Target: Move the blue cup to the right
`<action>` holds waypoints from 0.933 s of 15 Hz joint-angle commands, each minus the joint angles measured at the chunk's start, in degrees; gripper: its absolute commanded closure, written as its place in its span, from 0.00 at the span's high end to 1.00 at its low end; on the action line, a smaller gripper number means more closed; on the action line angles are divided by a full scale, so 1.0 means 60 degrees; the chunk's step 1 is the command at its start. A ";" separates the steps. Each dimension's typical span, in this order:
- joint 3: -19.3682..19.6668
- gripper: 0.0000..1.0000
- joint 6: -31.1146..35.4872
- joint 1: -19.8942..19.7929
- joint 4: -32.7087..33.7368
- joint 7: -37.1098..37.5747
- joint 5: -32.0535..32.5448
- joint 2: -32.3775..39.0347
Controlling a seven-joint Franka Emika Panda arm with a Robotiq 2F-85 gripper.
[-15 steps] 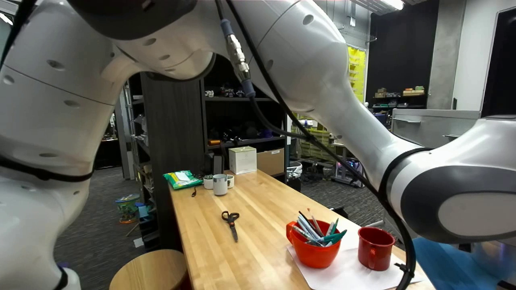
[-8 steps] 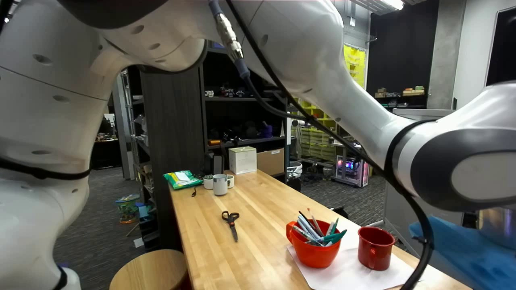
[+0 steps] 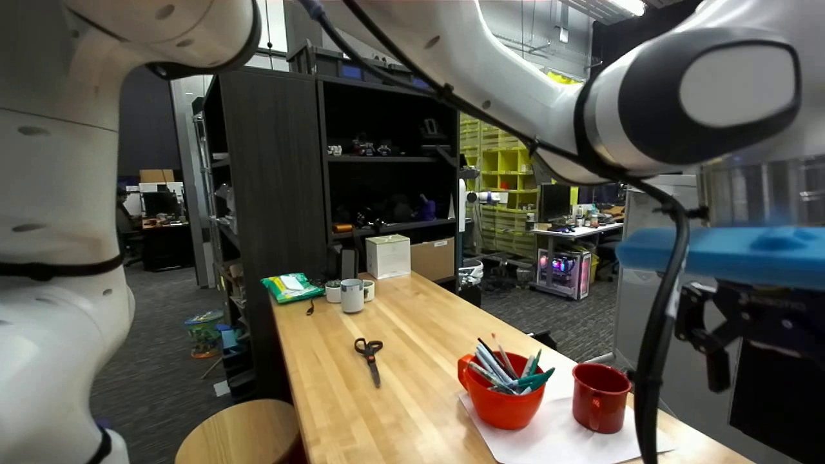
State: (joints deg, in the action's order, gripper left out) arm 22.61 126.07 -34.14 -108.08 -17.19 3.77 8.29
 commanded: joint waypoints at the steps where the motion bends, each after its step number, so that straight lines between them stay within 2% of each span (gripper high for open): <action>1: -0.0192 1.00 -0.0837 0.0730 -0.0422 -0.0456 0.0300 -0.1312; 6: -0.0653 1.00 -0.1940 0.1973 -0.0029 0.0657 0.0002 -0.1719; 10: -0.1151 1.00 -0.3077 0.2749 0.0529 0.3154 -0.0330 -0.1554; 14: -0.1642 1.00 -0.3183 0.3364 0.0939 0.5271 -0.0554 -0.1325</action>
State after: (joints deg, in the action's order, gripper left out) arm 14.11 108.95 -15.92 -105.10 7.63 1.70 -0.73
